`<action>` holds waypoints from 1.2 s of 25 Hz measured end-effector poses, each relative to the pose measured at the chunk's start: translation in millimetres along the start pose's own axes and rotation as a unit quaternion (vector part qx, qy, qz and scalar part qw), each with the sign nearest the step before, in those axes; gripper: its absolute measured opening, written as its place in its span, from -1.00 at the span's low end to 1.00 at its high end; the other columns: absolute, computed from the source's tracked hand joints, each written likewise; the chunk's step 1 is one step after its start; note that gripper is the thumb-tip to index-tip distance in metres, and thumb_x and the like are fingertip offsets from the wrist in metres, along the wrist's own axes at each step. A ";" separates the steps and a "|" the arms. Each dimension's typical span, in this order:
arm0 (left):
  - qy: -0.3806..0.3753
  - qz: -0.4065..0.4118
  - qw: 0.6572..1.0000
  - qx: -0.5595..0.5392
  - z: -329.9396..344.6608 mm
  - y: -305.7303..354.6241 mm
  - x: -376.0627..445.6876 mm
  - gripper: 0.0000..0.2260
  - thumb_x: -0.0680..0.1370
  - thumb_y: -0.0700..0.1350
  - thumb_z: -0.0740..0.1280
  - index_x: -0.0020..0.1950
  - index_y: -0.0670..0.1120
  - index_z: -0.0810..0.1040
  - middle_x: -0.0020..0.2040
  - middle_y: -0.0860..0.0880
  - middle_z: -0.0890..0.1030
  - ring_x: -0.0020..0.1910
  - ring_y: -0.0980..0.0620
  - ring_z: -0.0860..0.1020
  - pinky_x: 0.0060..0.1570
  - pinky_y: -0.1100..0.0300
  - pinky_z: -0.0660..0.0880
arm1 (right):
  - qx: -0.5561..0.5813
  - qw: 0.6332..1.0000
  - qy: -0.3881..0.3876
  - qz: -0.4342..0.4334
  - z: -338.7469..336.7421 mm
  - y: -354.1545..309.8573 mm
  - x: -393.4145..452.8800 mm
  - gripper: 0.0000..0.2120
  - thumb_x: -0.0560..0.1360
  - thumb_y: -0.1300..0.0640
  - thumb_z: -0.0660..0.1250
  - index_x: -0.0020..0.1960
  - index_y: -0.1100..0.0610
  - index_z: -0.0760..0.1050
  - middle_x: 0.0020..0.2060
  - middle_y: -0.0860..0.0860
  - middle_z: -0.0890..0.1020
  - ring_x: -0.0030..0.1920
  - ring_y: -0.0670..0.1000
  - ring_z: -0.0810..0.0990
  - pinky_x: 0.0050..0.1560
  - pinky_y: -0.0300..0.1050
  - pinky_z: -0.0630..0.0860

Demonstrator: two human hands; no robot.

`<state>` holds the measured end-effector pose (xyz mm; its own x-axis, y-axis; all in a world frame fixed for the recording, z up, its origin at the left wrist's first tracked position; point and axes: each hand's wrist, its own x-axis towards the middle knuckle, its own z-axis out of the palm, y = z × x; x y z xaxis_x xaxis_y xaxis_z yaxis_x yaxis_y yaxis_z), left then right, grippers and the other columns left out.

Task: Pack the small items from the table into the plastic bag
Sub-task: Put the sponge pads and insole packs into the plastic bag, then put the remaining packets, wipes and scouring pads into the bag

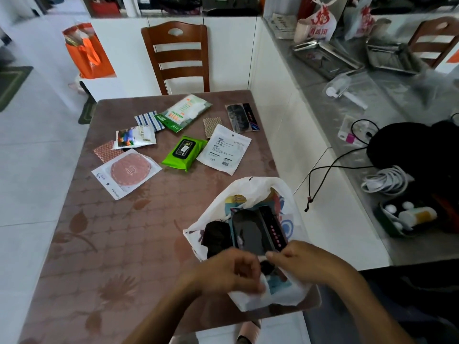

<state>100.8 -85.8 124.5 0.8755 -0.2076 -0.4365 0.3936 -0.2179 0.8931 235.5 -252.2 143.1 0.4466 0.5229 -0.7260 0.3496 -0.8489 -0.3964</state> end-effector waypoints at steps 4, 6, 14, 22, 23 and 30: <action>0.307 -0.058 0.862 0.399 -38.8 -7.0 26.9 -0.86 0.54 0.03 0.28 -0.04 0.04 0.61 0.25 -0.04 0.57 0.26 -0.01 0.46 0.28 -0.10 0.40 | 0.080 0.990 0.096 -0.072 -20.4 -13.0 -17.0 -0.62 0.52 -0.25 0.24 -0.34 -0.06 0.54 -0.27 -0.07 0.62 -0.20 -0.06 0.60 -0.17 -0.12 0.57; 0.204 -0.130 0.727 0.643 -57.0 -15.9 38.3 -0.74 0.55 0.04 0.23 0.16 0.03 0.59 0.57 -0.16 0.10 0.55 -0.25 -0.02 0.43 -0.36 -0.11 | 0.050 0.990 0.067 -0.110 -20.2 -20.4 -19.8 -0.82 0.52 -0.12 0.30 0.09 -0.16 0.57 0.01 -0.14 0.63 0.01 -0.07 0.59 -0.03 -0.18 0.55; 0.330 -0.087 0.764 0.547 -96.3 -20.7 47.9 -0.07 0.42 -0.06 0.34 0.53 0.07 -0.30 0.60 -0.12 -0.13 0.56 -0.24 -0.03 0.42 -0.28 0.12 | 0.014 0.980 0.117 -0.163 -4.7 -37.4 -8.2 -0.62 0.53 -0.01 0.29 0.33 -0.18 0.37 0.09 -0.22 0.55 0.06 -0.16 0.53 0.03 -0.30 0.46; 0.297 0.067 0.952 0.015 -153.4 -18.1 30.5 -0.28 0.38 0.03 0.50 0.48 0.13 0.29 0.45 0.16 0.35 0.41 0.20 0.31 0.35 0.12 0.33 | 0.160 0.931 0.232 -0.229 -55.9 -114.9 15.4 -0.75 0.48 0.06 0.39 0.13 -0.16 0.55 -0.03 -0.26 0.60 0.01 -0.24 0.58 -0.05 -0.34 0.53; 0.268 0.070 0.961 -0.009 -167.6 -15.3 23.6 -0.31 0.39 0.06 0.50 0.47 0.14 0.31 0.42 0.19 0.37 0.39 0.24 0.32 0.29 0.19 0.31 | 0.174 0.929 0.240 -0.222 -63.8 -129.3 22.1 -0.78 0.49 0.07 0.39 0.10 -0.16 0.56 -0.06 -0.26 0.60 -0.03 -0.21 0.60 -0.11 -0.33 0.54; 0.406 -0.026 0.911 0.075 -258.4 -45.3 40.5 -0.67 0.52 -0.11 0.38 0.29 -0.02 0.52 0.20 -0.05 0.60 0.13 -0.03 0.58 0.15 0.13 0.48 | 0.154 0.931 0.283 -0.170 -104.4 -175.6 88.6 -0.85 0.51 0.15 0.38 0.01 -0.07 0.56 -0.02 -0.26 0.57 0.00 -0.28 0.51 -0.18 -0.61 0.35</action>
<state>190.9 162.1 94.5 0.7995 0.5666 -0.1996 0.4513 -0.3471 0.8221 299.7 -48.8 207.1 0.7462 0.6482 -0.1521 0.3351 -0.5630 -0.7555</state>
